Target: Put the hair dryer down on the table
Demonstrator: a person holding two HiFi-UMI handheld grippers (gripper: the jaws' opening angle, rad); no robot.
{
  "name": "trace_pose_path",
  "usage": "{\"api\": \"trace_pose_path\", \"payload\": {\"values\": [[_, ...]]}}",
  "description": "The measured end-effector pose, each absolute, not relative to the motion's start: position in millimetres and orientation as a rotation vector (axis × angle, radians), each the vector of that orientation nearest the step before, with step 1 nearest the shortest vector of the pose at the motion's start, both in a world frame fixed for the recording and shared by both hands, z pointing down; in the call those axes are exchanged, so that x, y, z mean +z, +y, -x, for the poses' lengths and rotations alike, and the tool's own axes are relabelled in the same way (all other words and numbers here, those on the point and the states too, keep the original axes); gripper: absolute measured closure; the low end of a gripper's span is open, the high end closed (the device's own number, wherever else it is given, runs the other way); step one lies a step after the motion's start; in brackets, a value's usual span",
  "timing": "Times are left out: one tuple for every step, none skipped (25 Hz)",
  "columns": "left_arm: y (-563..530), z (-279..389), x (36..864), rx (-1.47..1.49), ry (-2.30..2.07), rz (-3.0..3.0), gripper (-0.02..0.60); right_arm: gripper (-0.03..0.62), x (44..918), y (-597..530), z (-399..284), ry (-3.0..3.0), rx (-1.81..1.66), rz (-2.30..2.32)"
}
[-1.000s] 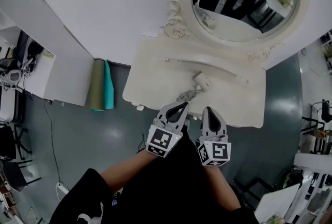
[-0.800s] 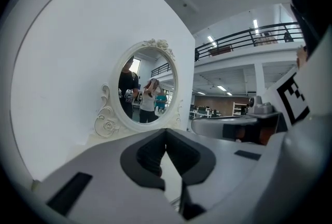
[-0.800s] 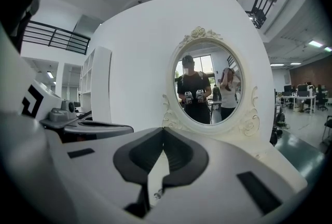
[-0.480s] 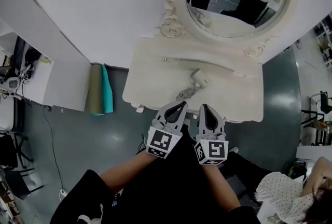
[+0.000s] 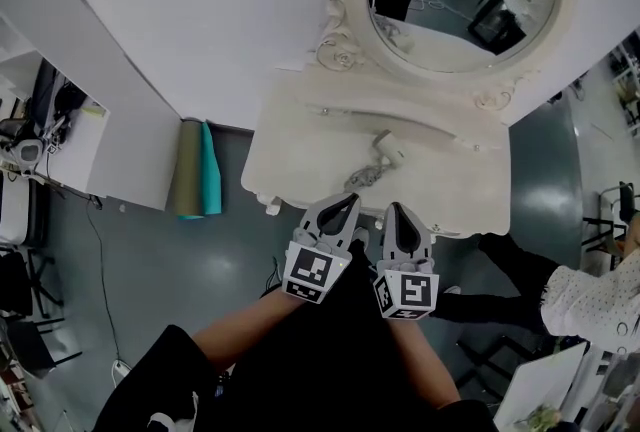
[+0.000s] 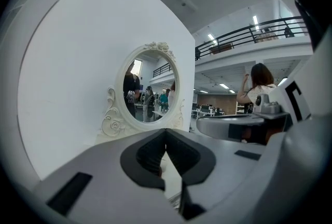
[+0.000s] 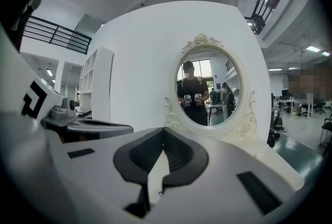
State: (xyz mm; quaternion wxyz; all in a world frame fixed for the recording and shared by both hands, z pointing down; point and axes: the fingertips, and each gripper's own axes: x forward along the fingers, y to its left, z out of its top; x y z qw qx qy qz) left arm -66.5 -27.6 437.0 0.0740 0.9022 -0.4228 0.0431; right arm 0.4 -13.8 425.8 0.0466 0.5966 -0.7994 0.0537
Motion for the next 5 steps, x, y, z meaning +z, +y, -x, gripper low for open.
{"api": "trace_pose_path", "payload": {"values": [[-26.3,65.6,437.9,0.133,-1.27,-2.707,0.566,0.577,426.5,-12.4,-0.8,-2.44,0.166,-1.82],[-25.3,65.0,438.9,0.14,-1.273,-2.705,0.566,0.577,427.2,-11.2,-1.2,-2.44,0.168,-1.82],[-24.5,64.6,439.7,0.15,-1.278,-2.705,0.566,0.577,427.7,-10.1,-1.7,-2.44,0.171,-1.82],[-23.9,64.2,440.5,0.16,-1.286,-2.705,0.566,0.577,428.3,-9.1,-2.2,-2.439,0.175,-1.82],[-23.4,64.0,441.3,0.171,-1.293,-2.705,0.567,0.577,428.9,-8.2,-2.7,-2.439,0.179,-1.821]]}}
